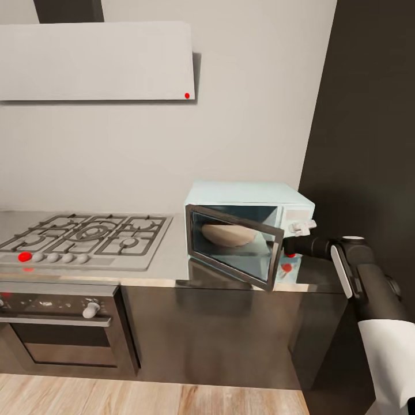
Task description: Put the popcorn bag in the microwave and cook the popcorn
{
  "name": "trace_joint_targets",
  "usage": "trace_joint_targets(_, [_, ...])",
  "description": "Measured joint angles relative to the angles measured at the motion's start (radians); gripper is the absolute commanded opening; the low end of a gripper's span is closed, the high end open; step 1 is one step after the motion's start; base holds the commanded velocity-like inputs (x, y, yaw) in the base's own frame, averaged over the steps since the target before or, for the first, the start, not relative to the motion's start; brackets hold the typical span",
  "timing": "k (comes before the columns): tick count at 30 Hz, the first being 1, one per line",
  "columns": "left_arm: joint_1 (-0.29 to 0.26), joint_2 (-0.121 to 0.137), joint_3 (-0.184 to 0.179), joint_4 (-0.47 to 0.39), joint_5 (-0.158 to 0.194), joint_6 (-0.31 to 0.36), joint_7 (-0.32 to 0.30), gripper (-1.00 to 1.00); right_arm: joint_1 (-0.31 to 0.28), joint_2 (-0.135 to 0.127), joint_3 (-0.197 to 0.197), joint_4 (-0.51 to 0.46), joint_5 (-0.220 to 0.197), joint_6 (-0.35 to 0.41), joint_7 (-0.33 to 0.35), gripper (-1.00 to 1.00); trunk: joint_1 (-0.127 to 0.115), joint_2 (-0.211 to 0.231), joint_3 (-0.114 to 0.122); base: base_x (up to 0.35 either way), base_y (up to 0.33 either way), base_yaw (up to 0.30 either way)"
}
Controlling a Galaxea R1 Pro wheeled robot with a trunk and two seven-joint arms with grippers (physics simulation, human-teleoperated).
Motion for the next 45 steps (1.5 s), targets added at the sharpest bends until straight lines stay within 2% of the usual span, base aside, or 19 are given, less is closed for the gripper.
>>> trace_joint_targets(10, [0.000,0.000,0.000,0.002,0.000,0.000,0.000,1.00,0.000,0.000,0.000,0.000,0.003,0.000,0.011,1.00,0.000,0.000,0.000,-0.008,0.000,0.000])
trace_joint_targets(20, [0.000,0.000,0.000,0.001,0.000,0.000,0.000,1.00,0.000,0.001,0.000,0.000,-0.001,0.000,0.011,1.00,0.000,0.000,0.000,-0.171,0.000,0.000])
trace_joint_targets(26, [0.000,0.000,0.000,0.001,0.000,0.000,0.000,1.00,0.000,0.015,0.010,0.000,-0.006,0.001,0.013,1.00,0.000,0.000,0.000,-0.066,0.000,0.000])
trace_joint_targets(36, [0.000,0.000,0.000,0.002,0.000,0.000,0.000,1.00,0.000,0.033,0.012,0.000,-0.009,0.002,0.103,1.00,0.000,0.000,0.000,-0.001,0.000,0.000])
trace_joint_targets(41, [0.000,0.000,0.000,0.001,0.000,0.000,0.000,1.00,0.000,0.032,0.012,0.000,-0.007,0.002,0.212,1.00,0.000,0.000,0.000,0.000,0.000,0.000])
trace_joint_targets(45, [0.000,0.000,0.000,0.002,0.000,0.000,0.000,1.00,0.000,0.032,0.012,0.000,-0.007,0.001,0.249,1.00,0.000,0.000,0.000,0.000,0.000,0.000])
